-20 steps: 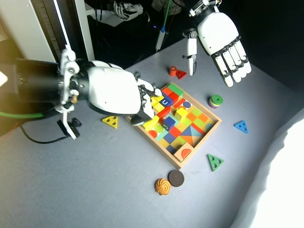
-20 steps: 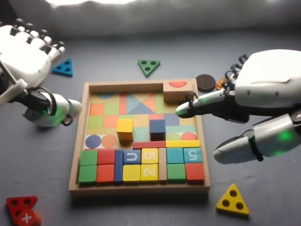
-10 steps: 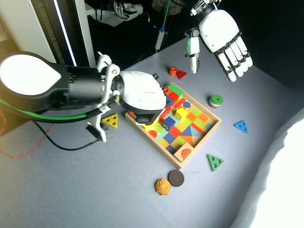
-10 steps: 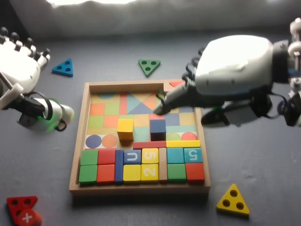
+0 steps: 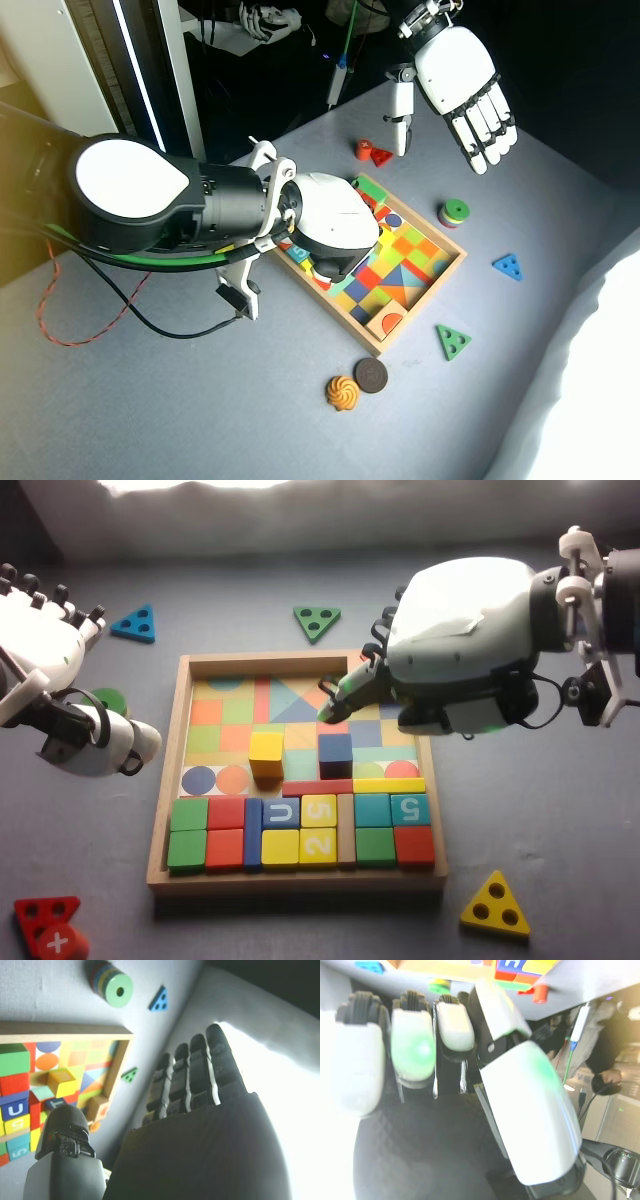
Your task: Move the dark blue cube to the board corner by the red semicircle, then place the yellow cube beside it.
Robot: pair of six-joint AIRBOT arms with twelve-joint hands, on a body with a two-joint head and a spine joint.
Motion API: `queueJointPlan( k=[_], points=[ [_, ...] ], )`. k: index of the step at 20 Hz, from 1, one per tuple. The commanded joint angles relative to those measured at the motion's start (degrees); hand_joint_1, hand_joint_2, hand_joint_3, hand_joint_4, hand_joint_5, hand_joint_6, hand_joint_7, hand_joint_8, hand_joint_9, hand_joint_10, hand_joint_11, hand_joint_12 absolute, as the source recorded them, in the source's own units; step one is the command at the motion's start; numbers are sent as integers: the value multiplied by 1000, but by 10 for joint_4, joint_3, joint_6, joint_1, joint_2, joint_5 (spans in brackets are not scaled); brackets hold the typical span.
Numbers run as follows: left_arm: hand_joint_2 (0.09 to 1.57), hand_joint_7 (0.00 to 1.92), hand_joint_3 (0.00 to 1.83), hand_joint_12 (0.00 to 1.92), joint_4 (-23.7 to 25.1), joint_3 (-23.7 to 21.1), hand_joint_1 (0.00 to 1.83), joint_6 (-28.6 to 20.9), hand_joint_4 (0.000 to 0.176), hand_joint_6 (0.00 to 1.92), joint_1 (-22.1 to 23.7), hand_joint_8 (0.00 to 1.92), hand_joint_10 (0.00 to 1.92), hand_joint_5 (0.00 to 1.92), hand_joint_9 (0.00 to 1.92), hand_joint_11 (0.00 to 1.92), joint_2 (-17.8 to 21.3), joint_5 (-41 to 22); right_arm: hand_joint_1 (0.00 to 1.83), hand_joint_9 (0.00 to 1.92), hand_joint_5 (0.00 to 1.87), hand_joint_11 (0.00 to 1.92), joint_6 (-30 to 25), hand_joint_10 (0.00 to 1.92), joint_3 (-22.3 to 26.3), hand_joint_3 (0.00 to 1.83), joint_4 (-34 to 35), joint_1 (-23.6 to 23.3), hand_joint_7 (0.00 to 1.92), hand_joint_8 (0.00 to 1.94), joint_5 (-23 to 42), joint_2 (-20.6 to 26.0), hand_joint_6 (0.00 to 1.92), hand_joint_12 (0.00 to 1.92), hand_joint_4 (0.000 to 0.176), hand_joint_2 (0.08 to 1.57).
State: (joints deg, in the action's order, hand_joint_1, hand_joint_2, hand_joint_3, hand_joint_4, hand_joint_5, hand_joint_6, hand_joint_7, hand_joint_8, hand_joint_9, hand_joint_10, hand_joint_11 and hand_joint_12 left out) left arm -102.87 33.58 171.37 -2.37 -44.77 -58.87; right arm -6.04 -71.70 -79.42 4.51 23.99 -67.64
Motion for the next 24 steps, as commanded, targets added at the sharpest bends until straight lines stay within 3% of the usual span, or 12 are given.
queueJointPlan(
  k=[1,5,24],
  points=[
    [1162,45,1,167,50,-1,0,3,0,1,6,4,3,42,39,0,5,-19,766,1496,503,1642,1,1921,-5,24,20,-6,1288,1941,15,3,28,1921,0,1483],
    [1181,15,6,65,41,-4,0,1,0,1,7,2,1,23,10,0,4,-36,947,1405,447,1534,7,1921,-31,0,20,-3,1227,1941,15,-17,3,1921,0,1444],
    [1175,34,0,33,29,0,0,-11,0,3,13,6,7,18,43,42,2,-36,992,1386,450,1487,26,1921,-35,0,-2,27,1187,1941,12,-38,13,1921,0,1375]
  ],
)
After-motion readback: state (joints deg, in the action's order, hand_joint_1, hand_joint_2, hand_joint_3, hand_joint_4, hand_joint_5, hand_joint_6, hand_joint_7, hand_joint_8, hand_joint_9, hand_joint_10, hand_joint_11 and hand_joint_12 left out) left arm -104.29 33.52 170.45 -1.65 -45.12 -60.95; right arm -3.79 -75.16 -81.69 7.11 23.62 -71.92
